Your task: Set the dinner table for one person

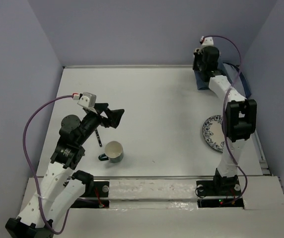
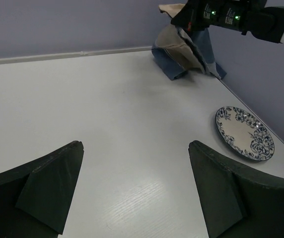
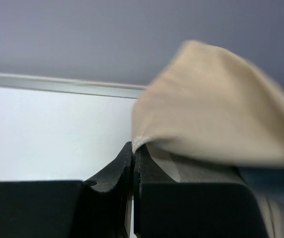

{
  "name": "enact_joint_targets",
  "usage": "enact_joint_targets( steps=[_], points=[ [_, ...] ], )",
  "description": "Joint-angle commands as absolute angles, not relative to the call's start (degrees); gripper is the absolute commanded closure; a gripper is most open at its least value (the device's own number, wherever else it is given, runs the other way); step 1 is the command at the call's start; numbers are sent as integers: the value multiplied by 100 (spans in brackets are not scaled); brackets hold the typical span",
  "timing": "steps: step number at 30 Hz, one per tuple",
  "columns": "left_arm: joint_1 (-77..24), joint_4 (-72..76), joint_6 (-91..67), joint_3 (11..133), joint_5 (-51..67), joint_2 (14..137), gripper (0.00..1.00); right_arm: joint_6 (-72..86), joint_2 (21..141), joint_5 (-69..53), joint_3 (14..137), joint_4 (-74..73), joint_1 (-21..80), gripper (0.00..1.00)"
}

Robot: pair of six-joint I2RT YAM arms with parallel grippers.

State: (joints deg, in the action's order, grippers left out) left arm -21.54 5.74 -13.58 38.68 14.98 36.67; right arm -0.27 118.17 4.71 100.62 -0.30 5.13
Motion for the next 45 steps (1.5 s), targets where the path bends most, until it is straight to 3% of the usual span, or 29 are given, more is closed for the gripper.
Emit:
enact_joint_targets(
  steps=[1, 10, 11, 12, 16, 17, 22, 23, 27, 30, 32, 34, 37, 38, 40, 41, 45],
  points=[
    [-2048, 870, -1459, 3964, 1503, 3788, 2, 367, 10831, -1237, 9353, 510, 1387, 100],
    [-1872, 765, -1775, 3973, 1415, 4139, 1, 1245, 10126, -1494, 7437, 334, 2908, 100],
    [-1846, 730, -1862, 3973, 1459, 4261, 1, 1352, 10073, -1590, 7166, 386, 2970, 87],
    [-1767, 703, -1968, 3981, 1520, 4393, 1, 1458, 9968, -1617, 7050, 413, 3127, 67],
    [-1714, 598, -2100, 4051, 1460, 4727, 2, 1757, 9467, -1530, 6575, 501, 3182, 33],
    [-1714, 589, -2231, 4052, 1459, 4772, 3, 1758, 9327, -1416, 6496, 501, 3182, 31],
    [-2169, 659, -2443, 4262, 1232, 5324, 12, 1678, 8361, -931, 6022, 369, 2824, 36],
    [-2275, 650, -2435, 4332, 1143, 5404, 19, 1714, 8254, -949, 5951, 369, 2691, 38],
    [-2838, 379, -2391, 4920, 538, 5905, 23, 1872, 7902, -967, 5722, 369, 2085, 45],
    [-3224, 19, -2198, 5403, -173, 6528, 23, 1916, 8094, -599, 5800, 369, 1690, 58],
    [-3304, -157, -2145, 5571, -456, 6968, 23, 2021, 8313, -249, 5976, 325, 1443, 75],
    [-3349, -456, -1979, 5853, -849, 7310, 24, 2144, 8621, 103, 6073, 290, 1057, 83],
    [-3349, -825, -1820, 6160, -1177, 7645, 24, 2389, 9059, 307, 6310, 264, 477, 80],
    [-3349, -887, -1802, 6231, -1273, 7733, 22, 2425, 9192, 308, 6380, 255, 353, 68],
    [-3331, -949, -1802, 6389, -1161, 8022, 19, 2504, 9639, 439, 6609, 255, 159, 57],
    [-3314, -958, -1828, 6459, -1047, 8129, 18, 2505, 9807, 500, 6714, 264, -25, 43],
    [-3313, -958, -2038, 6942, -1080, 8813, 18, 2715, 10808, 343, 7390, 211, -412, 37]
  ],
)
